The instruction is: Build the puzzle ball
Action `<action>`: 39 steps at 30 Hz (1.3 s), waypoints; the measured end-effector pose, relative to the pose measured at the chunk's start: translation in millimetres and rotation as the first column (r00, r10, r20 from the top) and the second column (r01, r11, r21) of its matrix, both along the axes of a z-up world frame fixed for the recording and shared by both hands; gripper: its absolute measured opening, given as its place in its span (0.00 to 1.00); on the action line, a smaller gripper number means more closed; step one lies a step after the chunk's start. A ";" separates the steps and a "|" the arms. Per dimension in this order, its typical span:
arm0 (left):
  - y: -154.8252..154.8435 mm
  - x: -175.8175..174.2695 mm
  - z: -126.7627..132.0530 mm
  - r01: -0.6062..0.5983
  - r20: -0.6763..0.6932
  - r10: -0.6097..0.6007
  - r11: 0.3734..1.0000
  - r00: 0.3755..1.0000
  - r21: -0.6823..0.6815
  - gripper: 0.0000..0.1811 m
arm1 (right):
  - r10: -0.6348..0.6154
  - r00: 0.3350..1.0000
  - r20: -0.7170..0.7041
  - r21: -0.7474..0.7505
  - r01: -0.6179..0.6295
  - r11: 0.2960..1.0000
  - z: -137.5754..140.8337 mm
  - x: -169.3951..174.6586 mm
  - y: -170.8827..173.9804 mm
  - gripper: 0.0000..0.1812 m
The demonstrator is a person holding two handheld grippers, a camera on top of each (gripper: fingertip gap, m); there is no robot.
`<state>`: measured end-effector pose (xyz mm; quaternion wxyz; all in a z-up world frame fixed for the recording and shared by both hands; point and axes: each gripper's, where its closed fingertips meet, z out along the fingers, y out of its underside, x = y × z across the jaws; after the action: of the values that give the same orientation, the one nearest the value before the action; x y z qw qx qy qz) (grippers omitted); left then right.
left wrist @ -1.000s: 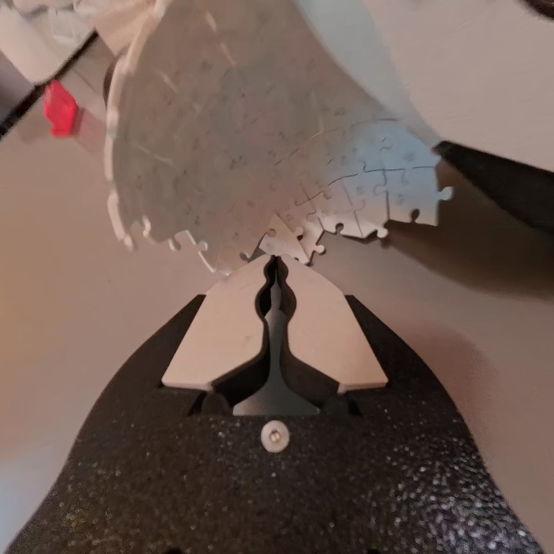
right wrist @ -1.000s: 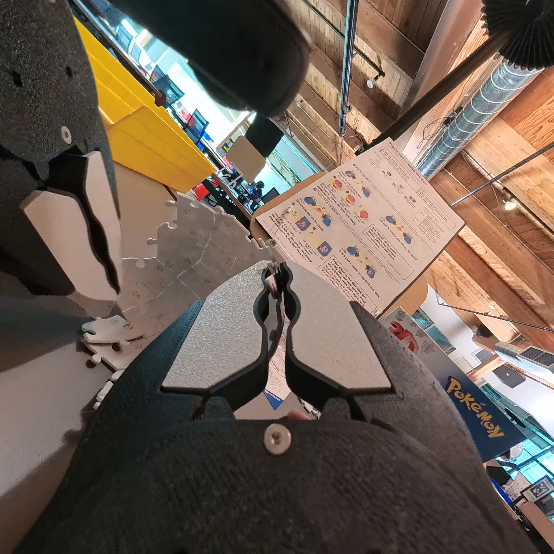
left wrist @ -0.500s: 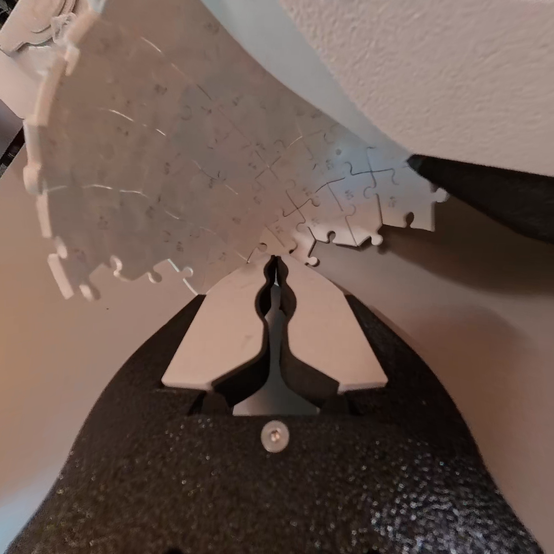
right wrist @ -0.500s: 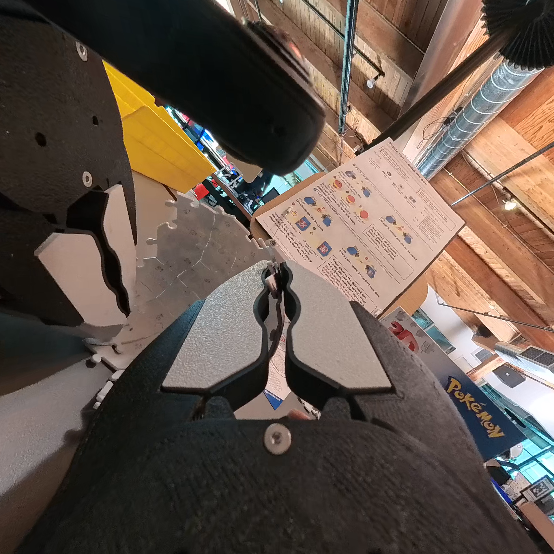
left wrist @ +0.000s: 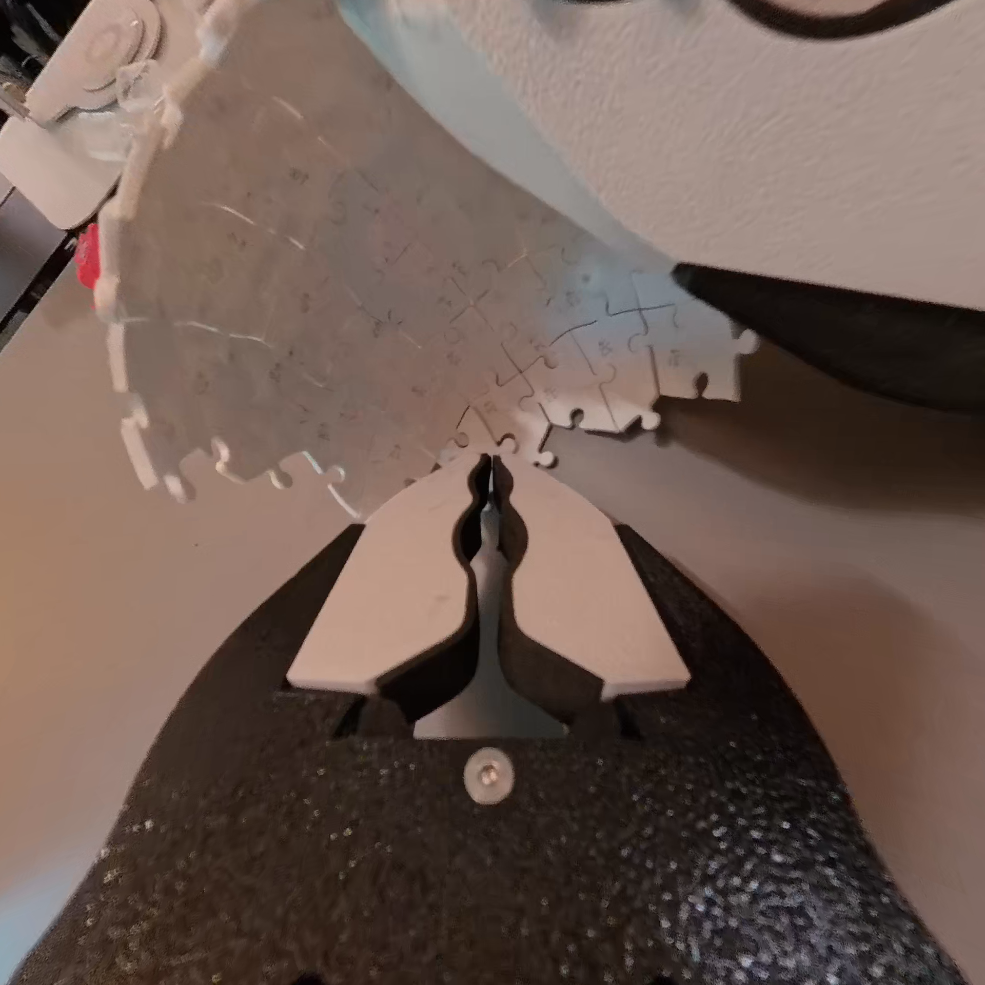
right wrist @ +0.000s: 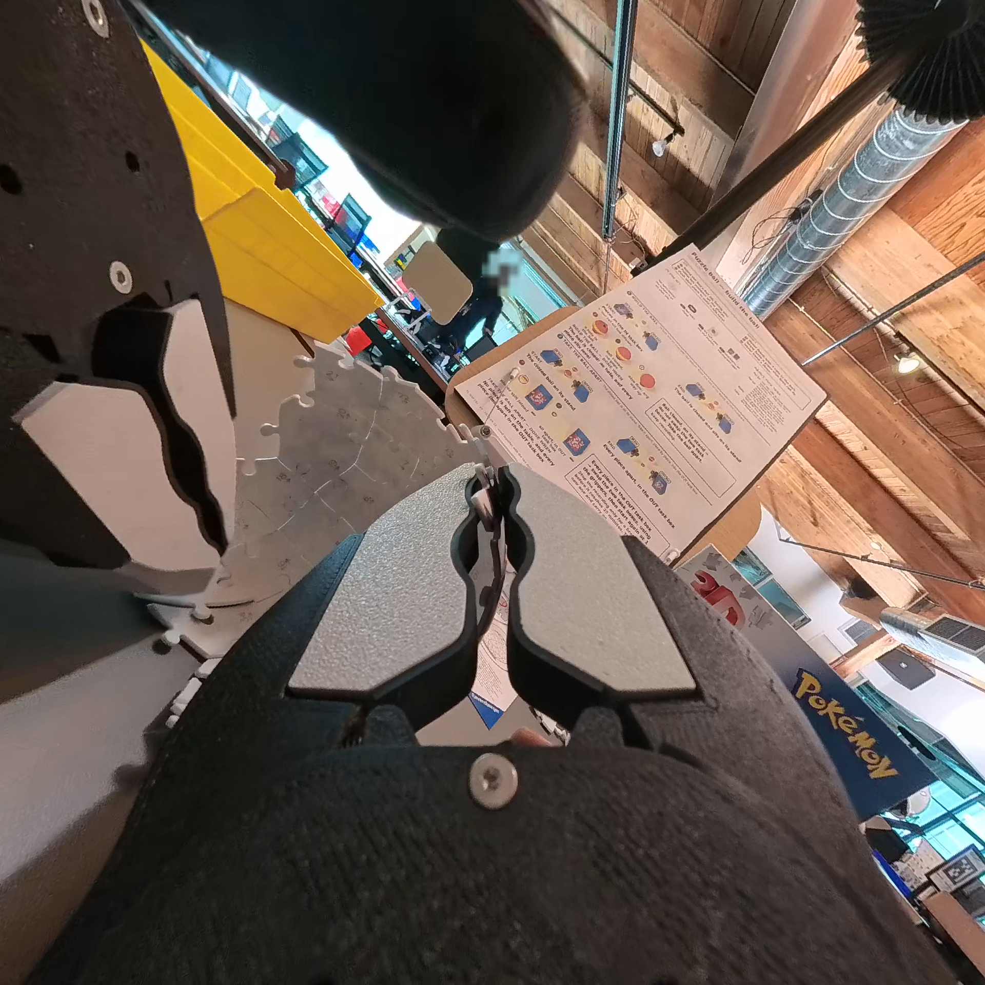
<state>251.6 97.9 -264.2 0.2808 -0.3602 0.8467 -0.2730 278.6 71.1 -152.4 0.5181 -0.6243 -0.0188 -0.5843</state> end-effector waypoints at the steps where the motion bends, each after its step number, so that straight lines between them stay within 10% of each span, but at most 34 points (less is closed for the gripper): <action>1: 2.5 0.1 -0.3 -0.008 0.000 0.008 1.000 1.000 0.008 0.00 | -0.001 1.000 0.001 -0.001 0.001 1.000 0.0 0.0 0.0 0.03; 39: 6.3 10.5 -5.1 -0.032 0.021 0.033 0.999 0.999 -0.007 0.00 | 0.006 1.000 0.017 -0.010 -0.005 1.000 1.5 -0.4 0.8 0.03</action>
<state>262.0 104.2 -269.2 0.2930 -0.3719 0.8367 -0.2752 278.2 71.9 -150.9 0.5163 -0.6218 -0.0280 -0.5882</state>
